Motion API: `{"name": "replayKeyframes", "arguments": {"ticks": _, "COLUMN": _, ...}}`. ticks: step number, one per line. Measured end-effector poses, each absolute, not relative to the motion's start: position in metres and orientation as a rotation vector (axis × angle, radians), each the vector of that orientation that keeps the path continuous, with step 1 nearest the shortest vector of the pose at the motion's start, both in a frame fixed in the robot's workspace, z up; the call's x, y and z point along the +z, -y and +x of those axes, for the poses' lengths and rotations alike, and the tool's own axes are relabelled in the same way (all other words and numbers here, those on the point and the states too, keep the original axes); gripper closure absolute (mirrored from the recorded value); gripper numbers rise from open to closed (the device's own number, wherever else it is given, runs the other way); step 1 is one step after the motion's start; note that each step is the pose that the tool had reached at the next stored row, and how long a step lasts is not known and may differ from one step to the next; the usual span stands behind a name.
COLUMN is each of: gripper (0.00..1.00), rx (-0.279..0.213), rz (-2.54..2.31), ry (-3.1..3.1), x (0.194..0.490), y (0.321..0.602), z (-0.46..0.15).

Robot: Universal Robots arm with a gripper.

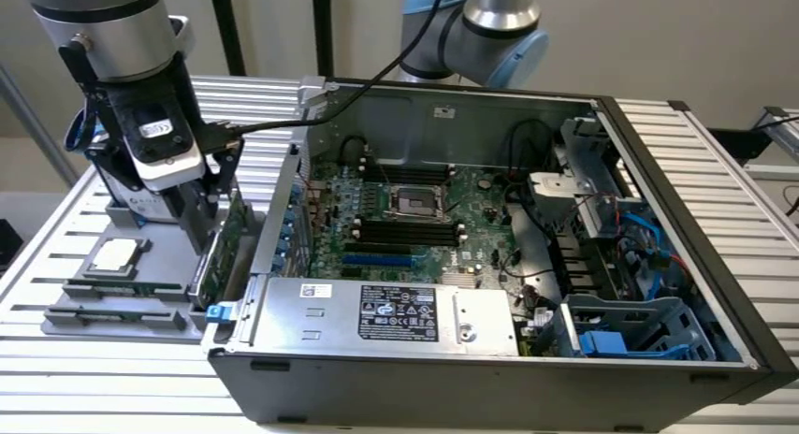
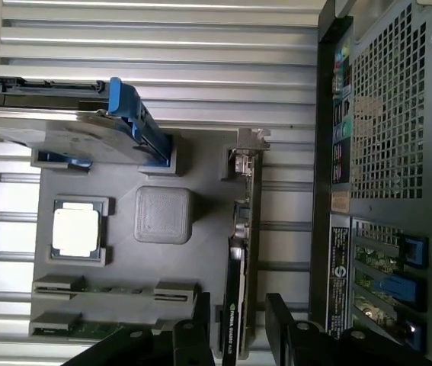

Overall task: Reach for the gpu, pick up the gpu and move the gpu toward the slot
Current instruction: 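Pick up the gpu and move the gpu toward the slot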

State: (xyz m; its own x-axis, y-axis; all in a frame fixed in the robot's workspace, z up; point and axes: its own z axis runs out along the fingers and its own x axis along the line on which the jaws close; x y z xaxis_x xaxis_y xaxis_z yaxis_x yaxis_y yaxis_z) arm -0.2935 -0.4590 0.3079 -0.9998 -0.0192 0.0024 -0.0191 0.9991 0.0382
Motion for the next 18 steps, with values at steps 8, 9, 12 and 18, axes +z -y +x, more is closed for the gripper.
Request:
{"name": "replayKeyframes", "arguments": {"ticks": 8, "gripper": 0.58, "rx": -0.06, "rz": 0.027, "ry": 3.139, "x": 0.293, "y": 0.46, "z": -0.294}}
{"name": "replayKeyframes", "arguments": {"ticks": 9, "gripper": 0.58, "rx": -0.06, "rz": 0.027, "ry": 3.139, "x": 0.291, "y": 0.46, "z": -0.294}}
{"name": "replayKeyframes", "arguments": {"ticks": 12, "gripper": 0.58, "rx": -0.06, "rz": 0.025, "ry": 3.139, "x": 0.286, "y": 0.46, "z": -0.294}}
{"name": "replayKeyframes", "arguments": {"ticks": 18, "gripper": 0.58, "rx": -0.06, "rz": 0.019, "ry": 3.139, "x": 0.275, "y": 0.46, "z": -0.293}}
